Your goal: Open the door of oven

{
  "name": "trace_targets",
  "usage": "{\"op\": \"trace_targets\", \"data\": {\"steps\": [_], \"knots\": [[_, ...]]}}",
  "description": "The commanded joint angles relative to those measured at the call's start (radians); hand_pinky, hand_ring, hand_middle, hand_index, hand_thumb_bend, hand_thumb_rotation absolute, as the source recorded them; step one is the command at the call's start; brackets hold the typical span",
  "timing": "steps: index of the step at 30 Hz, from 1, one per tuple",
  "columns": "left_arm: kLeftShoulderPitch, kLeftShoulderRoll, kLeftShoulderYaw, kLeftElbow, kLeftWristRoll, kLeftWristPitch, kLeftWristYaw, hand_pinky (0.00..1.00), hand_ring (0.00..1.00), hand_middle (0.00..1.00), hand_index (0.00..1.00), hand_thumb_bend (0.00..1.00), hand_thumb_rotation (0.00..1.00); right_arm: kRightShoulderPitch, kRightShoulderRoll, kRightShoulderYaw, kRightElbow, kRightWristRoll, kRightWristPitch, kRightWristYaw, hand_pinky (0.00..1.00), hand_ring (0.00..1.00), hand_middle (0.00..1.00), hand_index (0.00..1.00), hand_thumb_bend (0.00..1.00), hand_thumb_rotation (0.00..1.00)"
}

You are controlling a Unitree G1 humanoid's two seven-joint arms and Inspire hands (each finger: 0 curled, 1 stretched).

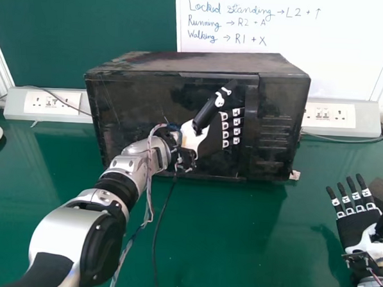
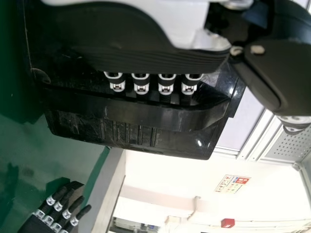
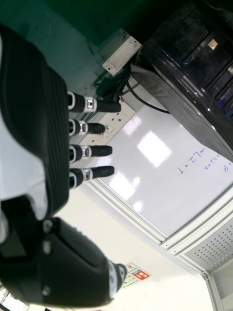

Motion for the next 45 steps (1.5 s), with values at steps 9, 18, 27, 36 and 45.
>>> {"op": "trace_targets", "data": {"steps": [9, 18, 27, 36, 45], "knots": [[-0.037, -0.042, -0.019, 0.005, 0.008, 0.016, 0.021, 0.79, 0.94, 1.00, 0.96, 0.91, 0.88, 0.026, 0.049, 0.007, 0.031, 0.000, 0.012, -0.012, 0.94, 1.00, 1.00, 1.00, 1.00, 0.97], [-0.041, -0.069, -0.036, 0.003, 0.014, 0.016, -0.011, 0.76, 0.94, 0.99, 0.95, 0.92, 0.87, 0.022, 0.056, 0.010, 0.027, -0.002, 0.011, -0.027, 0.92, 1.00, 1.00, 1.00, 1.00, 0.98], [-0.037, -0.096, -0.013, 0.004, -0.012, 0.035, -0.004, 0.78, 0.91, 0.96, 0.94, 0.92, 0.85, 0.022, 0.068, 0.009, 0.012, 0.007, 0.020, -0.041, 0.90, 1.00, 1.00, 1.00, 1.00, 0.98], [-0.043, -0.114, -0.007, 0.001, -0.028, 0.044, -0.028, 0.76, 0.90, 0.95, 0.95, 0.90, 0.86, 0.021, 0.074, 0.010, 0.003, 0.005, 0.023, -0.053, 0.93, 1.00, 1.00, 1.00, 1.00, 1.00], [-0.032, -0.114, -0.011, -0.002, -0.031, 0.041, -0.054, 0.77, 0.89, 0.95, 0.95, 0.89, 0.87, 0.024, 0.075, 0.019, -0.004, -0.003, 0.015, -0.057, 0.96, 1.00, 1.00, 1.00, 1.00, 1.00]]}}
